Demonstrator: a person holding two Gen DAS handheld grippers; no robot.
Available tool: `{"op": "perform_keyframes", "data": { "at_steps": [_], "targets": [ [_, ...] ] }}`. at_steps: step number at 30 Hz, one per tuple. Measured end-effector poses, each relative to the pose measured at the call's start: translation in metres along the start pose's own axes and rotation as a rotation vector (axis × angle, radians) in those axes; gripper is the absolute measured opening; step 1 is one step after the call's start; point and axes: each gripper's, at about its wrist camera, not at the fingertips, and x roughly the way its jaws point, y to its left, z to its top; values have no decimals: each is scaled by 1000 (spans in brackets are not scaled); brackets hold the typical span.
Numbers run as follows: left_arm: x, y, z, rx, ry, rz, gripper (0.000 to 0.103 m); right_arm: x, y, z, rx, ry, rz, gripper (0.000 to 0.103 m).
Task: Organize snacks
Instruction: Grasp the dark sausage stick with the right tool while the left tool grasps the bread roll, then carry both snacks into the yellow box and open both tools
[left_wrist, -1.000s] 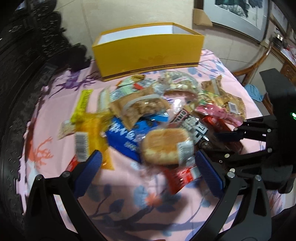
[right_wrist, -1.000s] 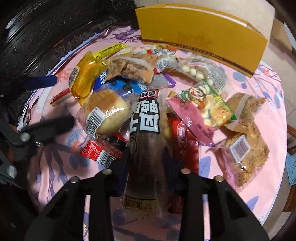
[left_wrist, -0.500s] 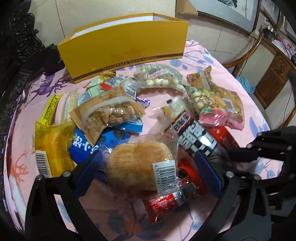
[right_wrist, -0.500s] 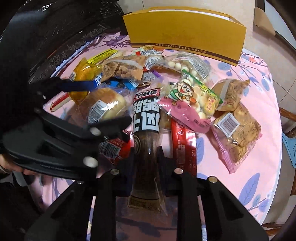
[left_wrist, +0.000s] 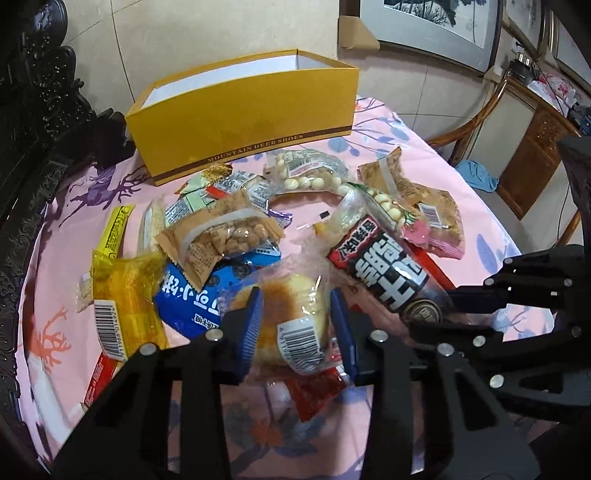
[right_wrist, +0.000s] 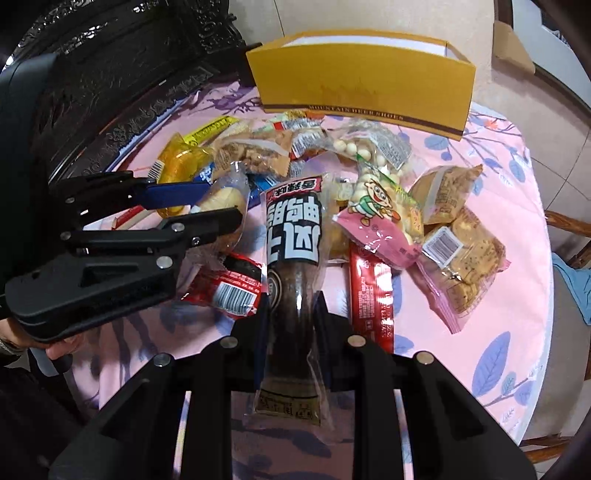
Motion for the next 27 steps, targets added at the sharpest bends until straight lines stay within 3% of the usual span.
{"op": "perform_keyframes", "data": {
  "at_steps": [4,7,11,14,15,19,27],
  "targets": [
    [6,-3,-8,3,17,26,47,-3,2,-5,7,0,-10,23],
    [11,-8,-11,21,22,72,69,-4,0,-7,20,-5,-8,24],
    [27,-6,-16,24,46,118,72,-1,-4,-5,39,-1,16,24],
    [33,-6,-15,27,50,123,72,-1,-8,0,52,1,37,24],
    [34,-6,-15,29,49,126,65,0,-9,2,53,3,36,24],
    [32,-8,-17,53,37,150,55,0,-11,4,50,4,39,24],
    [-15,-9,-18,79,-44,138,46,-16,1,6,39,-33,36,24]
  ]
}}
